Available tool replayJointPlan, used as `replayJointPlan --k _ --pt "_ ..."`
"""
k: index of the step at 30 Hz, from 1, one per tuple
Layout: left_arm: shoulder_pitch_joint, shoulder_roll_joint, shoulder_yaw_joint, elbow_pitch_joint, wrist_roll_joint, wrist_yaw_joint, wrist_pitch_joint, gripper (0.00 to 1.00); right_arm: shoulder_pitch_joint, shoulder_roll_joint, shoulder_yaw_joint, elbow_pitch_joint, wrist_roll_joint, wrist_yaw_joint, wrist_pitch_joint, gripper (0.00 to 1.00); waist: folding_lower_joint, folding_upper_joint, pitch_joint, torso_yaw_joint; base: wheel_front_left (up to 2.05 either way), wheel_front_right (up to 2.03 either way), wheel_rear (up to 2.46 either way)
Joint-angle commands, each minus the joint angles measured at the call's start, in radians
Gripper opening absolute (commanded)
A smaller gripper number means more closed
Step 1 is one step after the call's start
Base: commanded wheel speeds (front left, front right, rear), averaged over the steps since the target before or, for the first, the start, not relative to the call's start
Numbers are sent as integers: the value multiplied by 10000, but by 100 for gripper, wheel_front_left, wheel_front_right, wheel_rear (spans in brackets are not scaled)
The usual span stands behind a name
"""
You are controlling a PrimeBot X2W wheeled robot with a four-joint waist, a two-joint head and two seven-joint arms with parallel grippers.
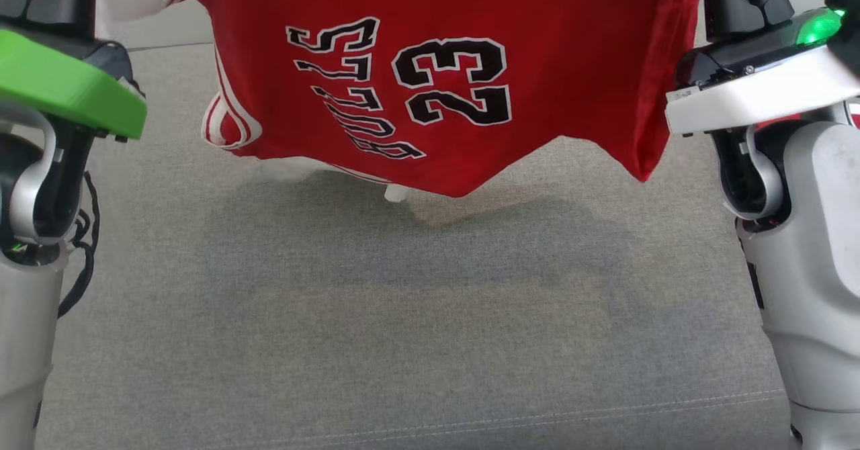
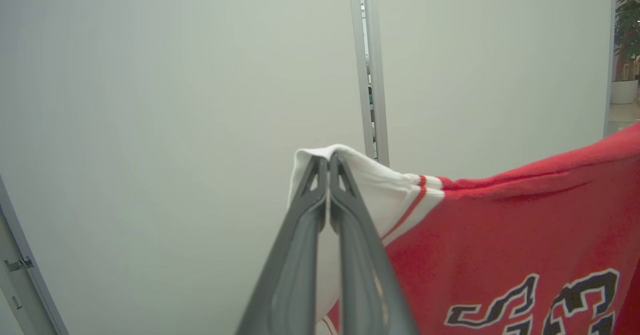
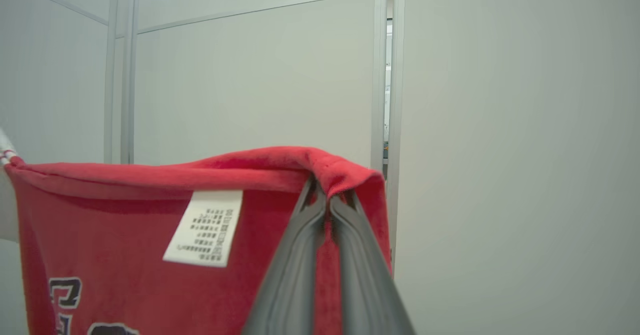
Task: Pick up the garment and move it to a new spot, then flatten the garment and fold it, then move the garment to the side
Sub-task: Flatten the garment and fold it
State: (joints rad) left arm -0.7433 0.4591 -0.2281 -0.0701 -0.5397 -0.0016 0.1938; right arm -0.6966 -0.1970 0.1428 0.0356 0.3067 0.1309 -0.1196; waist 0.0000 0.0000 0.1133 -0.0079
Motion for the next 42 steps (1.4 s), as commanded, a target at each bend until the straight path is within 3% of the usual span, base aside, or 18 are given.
replayJointPlan --k 1,10,15,21,27,30,33,36,42 --pt "-151 -6 24 46 55 -40 -2 0 -59 -40 20 66 71 -5 16 0 0 0 -122 72 0 0 0" --pt "-1184 -558 -497 1949 -455 -426 539 0 -1327 -60 664 1935 430 -5 266 0 0 0 -36 63 0 0 0" --pt "-2566 -943 -849 4516 -632 -845 711 0 -3054 63 1150 4459 652 -5 -324 0 0 0 167 -44 0 0 0" --pt "-4210 -1421 -981 7080 -780 -1035 493 0 -4915 343 1333 7284 883 -5 -891 0 0 0 553 -95 0 0 0" --pt "-5911 -1685 -1110 9115 -410 -1059 -441 0 -6673 468 762 9346 1179 -13 -1348 0 0 0 988 -25 0 0 0" --pt "-6854 -1605 -1107 9670 -68 -843 -1506 0 -7446 517 316 9536 758 -14 -1437 0 0 0 1391 -72 0 0 0" --pt "-7615 -1578 -1226 10092 348 -687 -2621 0 -7810 537 -795 8681 148 -23 -1443 0 0 0 1815 -46 0 0 0" --pt "-8060 -1707 -1414 10500 618 -784 -3586 0 -7665 804 -1534 8165 -645 -22 -1433 0 0 0 2231 73 0 0 0" --pt "-7819 -2180 -1530 11316 385 -1110 -4233 0 -7331 1073 -1907 8321 -1325 -14 -1437 0 0 0 2884 316 0 0 0"
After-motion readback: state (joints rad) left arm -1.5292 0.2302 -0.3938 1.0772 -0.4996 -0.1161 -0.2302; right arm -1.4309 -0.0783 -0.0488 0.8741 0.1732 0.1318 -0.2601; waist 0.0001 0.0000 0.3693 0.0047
